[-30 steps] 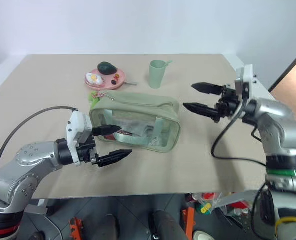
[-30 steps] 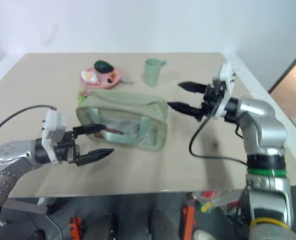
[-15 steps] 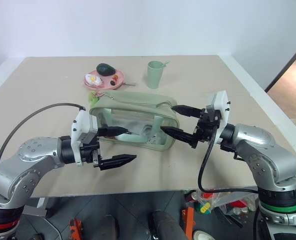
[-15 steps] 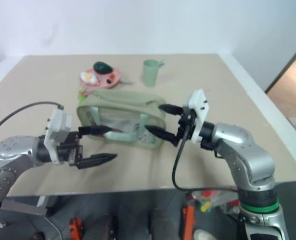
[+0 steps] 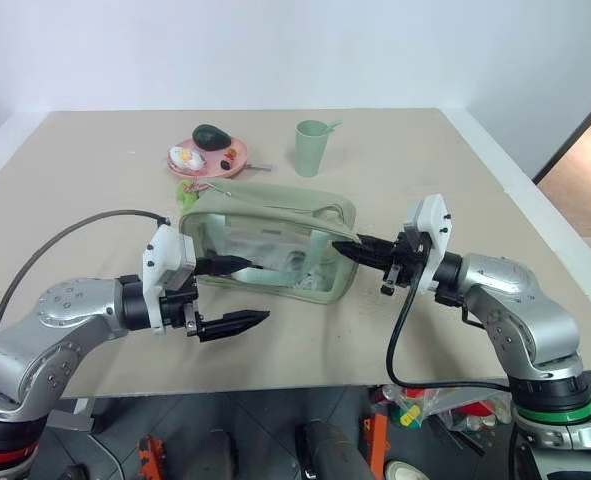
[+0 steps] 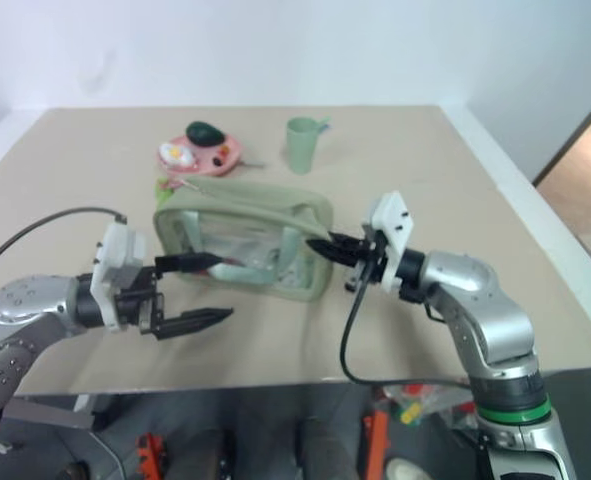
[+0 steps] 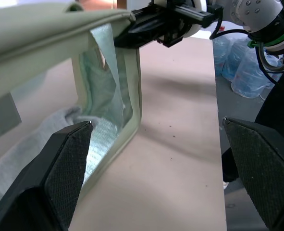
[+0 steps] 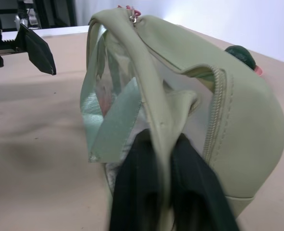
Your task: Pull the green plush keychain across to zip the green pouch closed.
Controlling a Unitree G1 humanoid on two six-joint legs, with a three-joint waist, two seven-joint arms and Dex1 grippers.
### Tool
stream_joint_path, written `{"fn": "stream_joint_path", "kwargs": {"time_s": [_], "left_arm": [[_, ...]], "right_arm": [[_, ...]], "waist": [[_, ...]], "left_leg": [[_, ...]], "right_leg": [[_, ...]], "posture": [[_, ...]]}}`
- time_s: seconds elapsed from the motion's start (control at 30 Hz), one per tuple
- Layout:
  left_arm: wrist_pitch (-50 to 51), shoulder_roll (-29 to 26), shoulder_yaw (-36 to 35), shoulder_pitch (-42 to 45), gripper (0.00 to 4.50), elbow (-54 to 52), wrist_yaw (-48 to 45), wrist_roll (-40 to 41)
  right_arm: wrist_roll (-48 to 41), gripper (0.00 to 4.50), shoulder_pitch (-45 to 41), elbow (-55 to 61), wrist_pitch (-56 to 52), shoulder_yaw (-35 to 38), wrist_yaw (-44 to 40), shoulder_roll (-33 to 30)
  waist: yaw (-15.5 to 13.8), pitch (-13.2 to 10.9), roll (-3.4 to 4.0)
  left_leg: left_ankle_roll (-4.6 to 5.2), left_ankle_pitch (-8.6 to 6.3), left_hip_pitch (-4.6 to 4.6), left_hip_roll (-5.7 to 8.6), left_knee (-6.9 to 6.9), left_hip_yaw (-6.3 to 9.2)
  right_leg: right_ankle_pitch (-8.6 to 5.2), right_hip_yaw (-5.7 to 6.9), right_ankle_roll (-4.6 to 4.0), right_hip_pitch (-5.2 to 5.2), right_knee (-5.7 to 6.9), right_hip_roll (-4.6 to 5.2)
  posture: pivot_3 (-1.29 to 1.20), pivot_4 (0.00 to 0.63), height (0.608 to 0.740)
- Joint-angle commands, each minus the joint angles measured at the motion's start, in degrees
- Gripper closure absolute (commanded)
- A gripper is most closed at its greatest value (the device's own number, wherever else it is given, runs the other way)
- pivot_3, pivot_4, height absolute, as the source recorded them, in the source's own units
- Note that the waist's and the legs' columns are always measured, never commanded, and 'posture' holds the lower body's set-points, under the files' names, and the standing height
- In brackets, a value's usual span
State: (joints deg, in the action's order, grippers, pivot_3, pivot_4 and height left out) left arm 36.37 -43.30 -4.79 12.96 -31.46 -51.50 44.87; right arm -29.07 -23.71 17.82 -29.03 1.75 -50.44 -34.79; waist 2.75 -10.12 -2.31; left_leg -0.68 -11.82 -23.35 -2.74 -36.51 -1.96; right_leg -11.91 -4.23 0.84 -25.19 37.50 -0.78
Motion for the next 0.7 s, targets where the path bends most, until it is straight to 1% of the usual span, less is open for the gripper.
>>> {"fn": "stream_joint_path", "kwargs": {"time_s": [0.03,0.13,0.2,0.3,0.4,0.53,0.63,0.7], "left_arm": [[-1.0,0.0,-1.6,-0.3,0.0,-1.4,0.7,-0.1],[-1.2,0.2,-2.0,-0.6,0.0,-1.0,1.5,-0.1],[-1.2,0.2,-2.8,-0.6,0.0,-0.4,2.0,0.1],[-1.3,-0.2,-3.8,-1.0,0.0,-0.3,1.9,0.4],[-0.3,-0.5,-5.1,-1.6,0.0,-1.5,2.0,2.1],[4.4,0.0,-10.0,-0.4,0.0,-2.3,7.3,10.3],[10.2,-2.3,-18.3,-2.9,0.0,-0.9,12.8,22.2],[11.6,-3.7,-22.8,-5.1,0.0,0.1,14.9,23.7]], "right_arm": [[-0.4,4.47,-2.4,-0.7,4.0,1.0,-4.1,-1.7],[0.2,4.47,-4.8,-5.2,8.0,1.3,-9.0,-3.1],[1.4,4.47,-7.2,-10.2,12.2,0.9,-12.7,-3.9],[5.5,4.47,-12.0,-21.2,20.9,-0.6,-18.2,-4.3],[8.0,4.47,-16.5,-30.3,26.1,-2.2,-22.4,-4.2],[8.6,4.47,-18.9,-34.0,28.8,-2.7,-24.1,-3.1],[9.0,4.47,-18.2,-34.0,29.6,-2.7,-24.0,-2.6],[8.9,4.47,-17.5,-33.2,29.6,-2.6,-23.9,-2.5]], "waist": [[0.0,0.0,0.0],[0.0,0.0,0.0],[0.0,0.0,-0.01],[0.1,0.0,-0.01],[0.1,0.0,0.0],[0.0,0.0,-0.01],[0.2,0.0,0.0],[0.2,0.0,0.02]], "left_leg": [[0.0,0.0,0.0,0.0,-0.02,0.0],[0.0,0.0,0.02,0.0,-0.06,-0.07],[0.0,0.0,0.03,0.0,-0.06,-0.07],[0.0,0.0,0.05,0.0,-0.06,-0.07],[0.0,0.0,0.05,-0.01,-0.03,-0.09],[0.0,0.0,0.02,-0.02,0.01,-0.08],[0.01,-0.01,0.02,-0.05,0.03,-0.04],[0.02,-0.02,0.06,-0.1,0.05,-0.06]], "right_leg": [[0.01,0.0,0.0,0.01,0.0,0.0],[0.03,-0.03,0.01,0.02,0.0,0.02],[0.04,-0.03,0.0,0.02,0.0,0.01],[0.05,-0.02,-0.02,0.02,0.0,-0.01],[0.05,-0.03,-0.02,0.01,0.0,-0.01],[0.12,-0.03,0.11,-0.01,0.0,-0.01],[0.14,0.0,0.17,0.0,0.01,-0.02],[0.13,0.01,0.15,-0.03,0.05,-0.04]], "posture": [[0.0,0.15,0.74],[0.0,0.15,0.74],[0.0,0.15,0.74],[0.0,0.15,0.74],[0.0,0.15,0.74],[0.0,0.15,0.74],[0.0,0.15,0.74],[0.0,0.15,0.74]]}}
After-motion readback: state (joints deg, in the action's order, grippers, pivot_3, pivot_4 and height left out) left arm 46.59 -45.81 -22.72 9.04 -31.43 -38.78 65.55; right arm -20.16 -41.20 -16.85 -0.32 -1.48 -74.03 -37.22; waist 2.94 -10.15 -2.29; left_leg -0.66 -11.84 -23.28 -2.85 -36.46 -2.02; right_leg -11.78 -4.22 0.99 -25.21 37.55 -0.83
